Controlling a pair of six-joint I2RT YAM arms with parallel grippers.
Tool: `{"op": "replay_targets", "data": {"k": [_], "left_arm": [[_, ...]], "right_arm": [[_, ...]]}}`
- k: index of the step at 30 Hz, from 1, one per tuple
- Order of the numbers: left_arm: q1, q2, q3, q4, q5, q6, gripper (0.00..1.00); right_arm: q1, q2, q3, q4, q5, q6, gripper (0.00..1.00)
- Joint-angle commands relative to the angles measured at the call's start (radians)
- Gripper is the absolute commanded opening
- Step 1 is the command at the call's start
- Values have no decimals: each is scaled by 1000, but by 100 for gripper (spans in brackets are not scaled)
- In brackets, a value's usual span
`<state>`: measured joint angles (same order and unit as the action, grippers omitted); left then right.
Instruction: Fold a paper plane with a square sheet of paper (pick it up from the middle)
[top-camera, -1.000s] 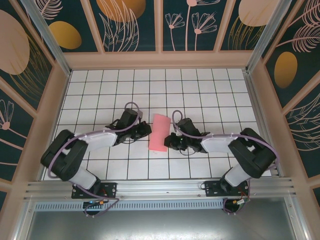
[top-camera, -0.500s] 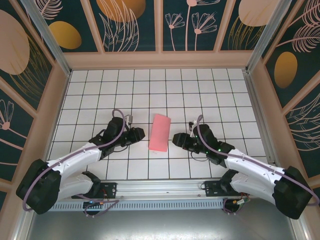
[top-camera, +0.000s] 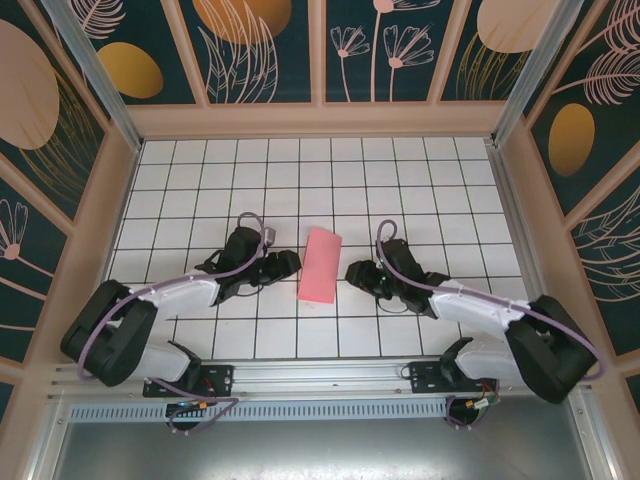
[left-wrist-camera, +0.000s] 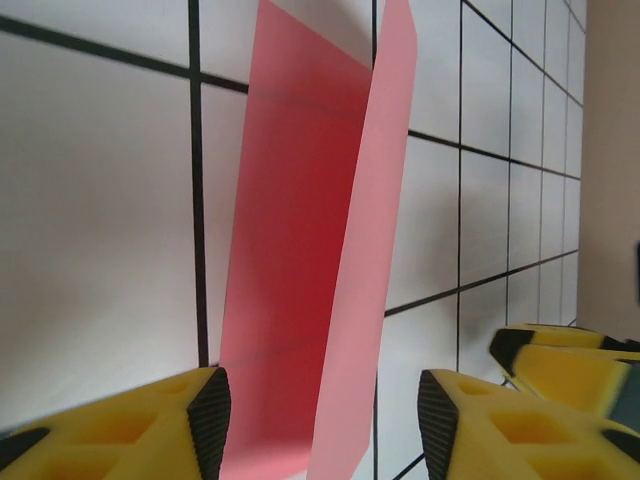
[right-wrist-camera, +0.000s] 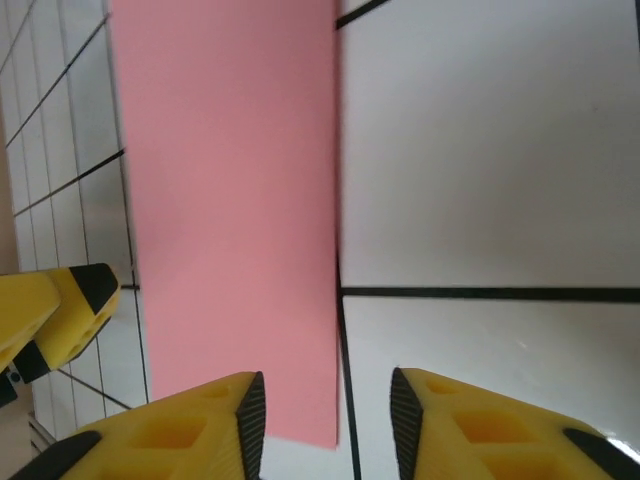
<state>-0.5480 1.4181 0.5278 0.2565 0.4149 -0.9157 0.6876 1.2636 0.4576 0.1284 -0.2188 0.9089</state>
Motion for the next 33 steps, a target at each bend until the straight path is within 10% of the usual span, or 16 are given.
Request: {"op": "replay_targets", "data": {"k": [1,12,33], "left_arm": [[26,48,33,123,108,-16,55],[45,258,124,193,254,-5,49],[52,268,179,102,201,16,2]], "right_arm": [[-15,90,81,99,-112,7,37],[2,168,200,-13,-62,-91,39],[155,74,236,-79,176,-338,51]]}}
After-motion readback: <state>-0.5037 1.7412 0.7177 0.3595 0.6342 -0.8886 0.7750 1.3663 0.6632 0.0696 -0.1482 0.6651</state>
